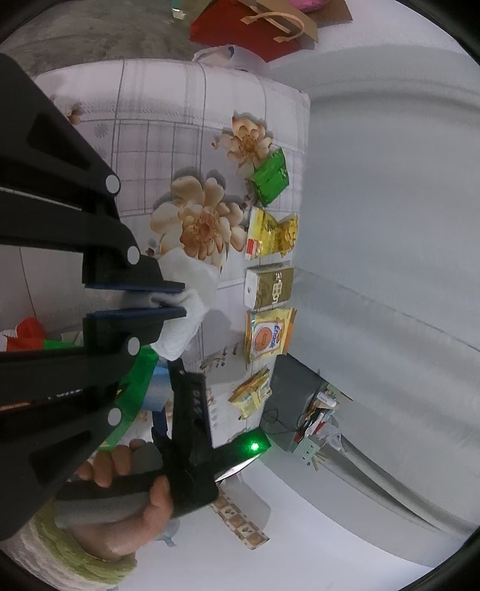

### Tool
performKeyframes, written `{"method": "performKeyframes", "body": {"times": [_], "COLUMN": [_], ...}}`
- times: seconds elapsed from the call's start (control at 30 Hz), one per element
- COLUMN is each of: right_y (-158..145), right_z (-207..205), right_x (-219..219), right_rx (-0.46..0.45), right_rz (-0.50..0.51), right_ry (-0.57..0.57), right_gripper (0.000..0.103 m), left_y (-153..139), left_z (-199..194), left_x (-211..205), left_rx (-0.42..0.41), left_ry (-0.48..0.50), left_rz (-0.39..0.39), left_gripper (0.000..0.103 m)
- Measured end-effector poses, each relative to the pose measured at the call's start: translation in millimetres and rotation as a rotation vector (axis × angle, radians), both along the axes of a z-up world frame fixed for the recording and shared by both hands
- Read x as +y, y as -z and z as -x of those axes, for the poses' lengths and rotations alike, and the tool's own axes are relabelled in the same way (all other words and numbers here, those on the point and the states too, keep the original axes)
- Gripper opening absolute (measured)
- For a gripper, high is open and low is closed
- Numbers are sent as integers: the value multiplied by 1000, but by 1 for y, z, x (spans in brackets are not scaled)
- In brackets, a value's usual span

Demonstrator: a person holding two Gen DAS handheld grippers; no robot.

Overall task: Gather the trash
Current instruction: 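Lift the blue box off the table with the right tool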

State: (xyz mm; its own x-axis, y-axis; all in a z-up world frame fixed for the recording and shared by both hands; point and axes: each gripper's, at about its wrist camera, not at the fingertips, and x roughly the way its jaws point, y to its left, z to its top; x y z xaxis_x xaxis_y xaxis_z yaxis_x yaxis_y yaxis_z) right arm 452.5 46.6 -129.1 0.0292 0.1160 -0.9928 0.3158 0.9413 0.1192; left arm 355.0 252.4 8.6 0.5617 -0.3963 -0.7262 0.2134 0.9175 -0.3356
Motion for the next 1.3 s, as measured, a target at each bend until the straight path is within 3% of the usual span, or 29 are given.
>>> {"method": "performKeyframes", "body": {"times": [0.23,0.33,0.63,0.83,1.07,1.3], "right_y": [8,12,12,-27,-100,-147], "right_z": [-3,-3,4,23,45,65], "right_x": [23,38,26,9,-21,-43], "right_rx": [-45,-75,-161,-413,-780,-969], "right_rz": [116,167,85,130,285,330], "right_ry": [-41,-81,-44,-44,-42,-37], "right_gripper": [81,72,71,71,70,70], "left_y": [2,3,0,-5,-16,-35], "left_z": [1,2,3,6,14,25], "left_x": [7,8,11,12,3,-11], "left_rx": [6,6,1,-22,-55,-103], "left_ry": [-10,-13,-20,-28,-15,5], "left_rz": [8,13,18,27,31,41], "left_gripper": [7,7,7,7,7,7]}}
